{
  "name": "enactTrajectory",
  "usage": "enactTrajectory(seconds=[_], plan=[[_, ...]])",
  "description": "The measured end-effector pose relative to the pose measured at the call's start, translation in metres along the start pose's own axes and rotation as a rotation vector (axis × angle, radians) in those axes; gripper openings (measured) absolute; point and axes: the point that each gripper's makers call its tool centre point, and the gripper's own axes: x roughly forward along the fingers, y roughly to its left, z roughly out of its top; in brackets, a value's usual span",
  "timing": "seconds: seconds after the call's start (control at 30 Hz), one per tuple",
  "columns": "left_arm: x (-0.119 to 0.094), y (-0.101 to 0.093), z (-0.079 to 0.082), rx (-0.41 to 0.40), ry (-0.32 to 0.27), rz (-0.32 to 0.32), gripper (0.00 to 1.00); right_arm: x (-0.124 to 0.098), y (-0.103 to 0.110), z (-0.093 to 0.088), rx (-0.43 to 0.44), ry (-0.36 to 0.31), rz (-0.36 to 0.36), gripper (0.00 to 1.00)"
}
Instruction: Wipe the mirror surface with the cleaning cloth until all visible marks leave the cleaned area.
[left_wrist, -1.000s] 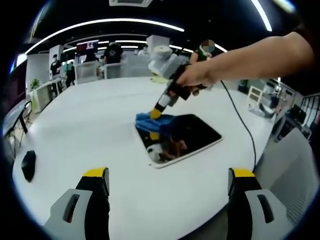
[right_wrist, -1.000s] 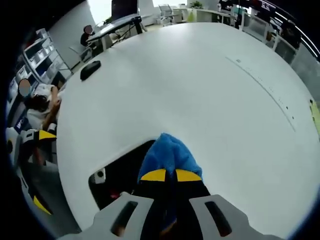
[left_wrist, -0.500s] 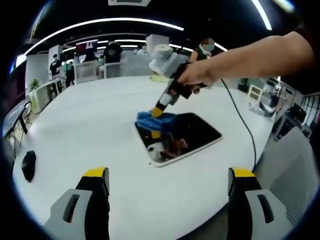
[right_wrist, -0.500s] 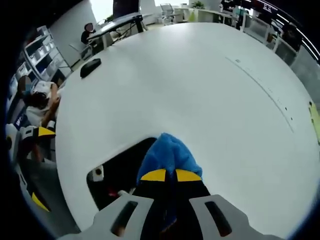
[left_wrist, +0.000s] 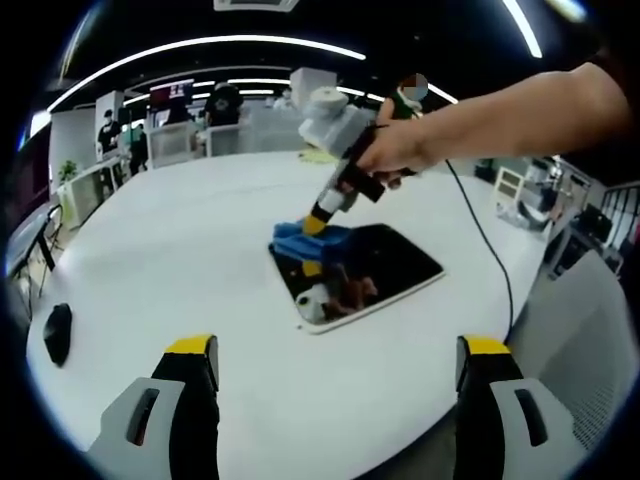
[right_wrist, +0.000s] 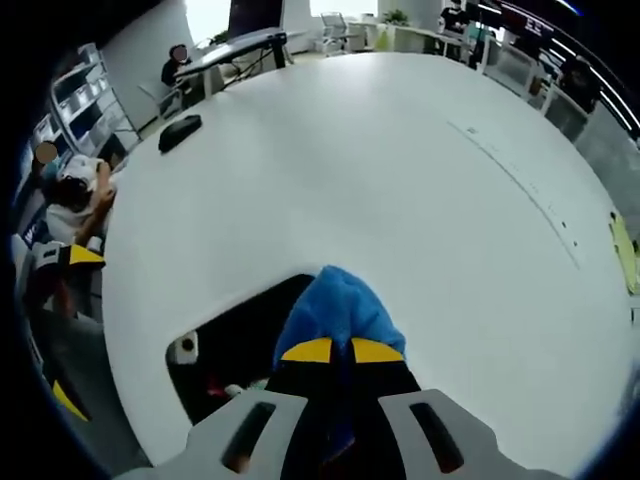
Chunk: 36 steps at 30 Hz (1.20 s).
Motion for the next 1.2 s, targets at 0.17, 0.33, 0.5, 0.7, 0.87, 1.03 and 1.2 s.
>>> enactTrajectory(seconds=[0.17,0.33,0.5,0.7,0.87,1.03,1.2], plan=[[0.000,0.000,0.000,0.003,0.001,-0.002,0.99,-0.002,0.001,-0.004,0.000,0.006,0.004,0.00],[0.000,-0.001,0.000,0.006,0.003,-0.004,0.99,0.002,-0.002,-0.005,-0.002,0.011,-0.007,0.00],[0.000,-0.002,0.000,0.013,0.004,-0.006,0.99,0.001,0.006,-0.009,-0.034,0.014,-0.017,0.00],[0.000,-0.002,0.000,0.017,0.004,-0.008,0.99,-0.003,0.015,-0.014,-0.037,0.006,-0.020,0.00],[0.000,-0.002,0.000,0.018,0.002,-0.008,0.99,-0.006,0.023,-0.018,-0.048,0.006,-0.021,0.00],[0.000,-0.002,0.000,0.018,0.001,-0.007,0.99,-0.008,0.031,-0.022,-0.054,-0.001,-0.022,0.00],[0.000,-0.002,0.001,0.020,0.000,-0.007,0.99,-0.011,0.040,-0.026,-0.056,-0.008,-0.019,0.00]])
